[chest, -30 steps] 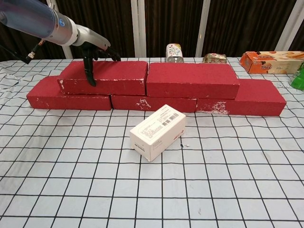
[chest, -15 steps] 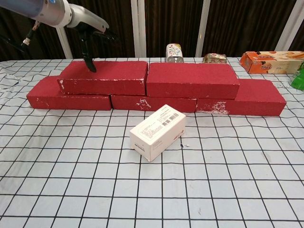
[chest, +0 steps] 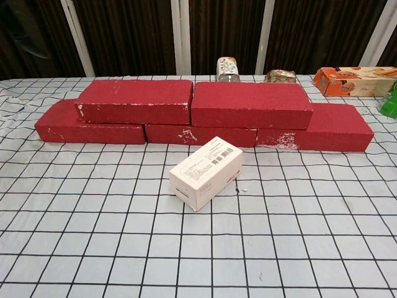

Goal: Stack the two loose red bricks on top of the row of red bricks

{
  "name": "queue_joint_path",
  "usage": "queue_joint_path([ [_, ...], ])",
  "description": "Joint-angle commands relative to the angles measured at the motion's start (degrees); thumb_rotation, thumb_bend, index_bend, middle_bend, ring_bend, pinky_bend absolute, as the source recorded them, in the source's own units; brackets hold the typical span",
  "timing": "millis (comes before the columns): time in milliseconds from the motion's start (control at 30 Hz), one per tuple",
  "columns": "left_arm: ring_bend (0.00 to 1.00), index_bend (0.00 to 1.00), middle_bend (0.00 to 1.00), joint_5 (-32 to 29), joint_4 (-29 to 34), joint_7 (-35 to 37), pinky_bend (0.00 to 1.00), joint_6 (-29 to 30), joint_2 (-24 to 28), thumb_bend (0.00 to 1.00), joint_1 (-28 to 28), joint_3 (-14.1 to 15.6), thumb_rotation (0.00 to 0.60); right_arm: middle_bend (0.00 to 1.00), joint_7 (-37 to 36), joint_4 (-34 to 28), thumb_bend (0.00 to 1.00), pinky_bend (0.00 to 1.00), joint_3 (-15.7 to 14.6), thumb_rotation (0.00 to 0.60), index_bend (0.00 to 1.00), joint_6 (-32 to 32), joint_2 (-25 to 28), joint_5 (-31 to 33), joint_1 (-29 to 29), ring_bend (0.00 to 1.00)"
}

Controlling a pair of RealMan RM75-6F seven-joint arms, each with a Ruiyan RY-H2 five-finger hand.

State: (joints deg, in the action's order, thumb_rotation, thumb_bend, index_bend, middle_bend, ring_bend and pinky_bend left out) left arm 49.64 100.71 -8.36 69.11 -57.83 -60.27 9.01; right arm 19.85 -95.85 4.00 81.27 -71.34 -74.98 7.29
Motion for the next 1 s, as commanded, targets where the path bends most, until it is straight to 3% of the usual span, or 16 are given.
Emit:
queue_joint_path([
  [33,0.03,0.12,0.08,15.7,4.3,3.0,0.28,21.4,0.7,0.0,19.4,6.1,0.6,0.03,-0.5,2.2,0.15,0.0,-0.8,0.6,0.0,1.3,-1.8,-3.5,0.4,0.01],
  [200,0.03,0.12,0.08,20.8,-2.0,7.5,0.25,28.0,-3.5,0.0,29.1,8.2,0.6,0.03,-1.8,3.8,0.15,0.0,-1.3,0.6,0.0,2.4,-2.5,-6.1,0.2,0.01],
  [400,0.0,0.12,0.05,23.6,-6.6,7.6,0.12,31.2,-6.8,0.01,36.4,8.1,0.6,0.03,-1.6,4.1,0.15,0.0,-1.3,0.6,0.0,4.5,-2.6,-8.3,-0.3,0.01],
  [767,0.0,0.11,0.03,28.3,-9.4,8.7,0.1,31.0,-8.9,0.01,44.0,5.0,0.6,0.03,-1.4,3.8,0.15,0.0,-2.1,0.6,0.0,5.6,-1.8,-11.4,-1.0,0.01],
  [1000,0.0,0.1,0.02,30.0,-9.7,8.3,0.11,29.4,-8.5,0.01,46.0,2.5,0.6,0.03,-0.8,2.9,0.15,0.0,-1.4,0.6,0.0,5.7,-1.7,-10.5,-1.4,0.01],
])
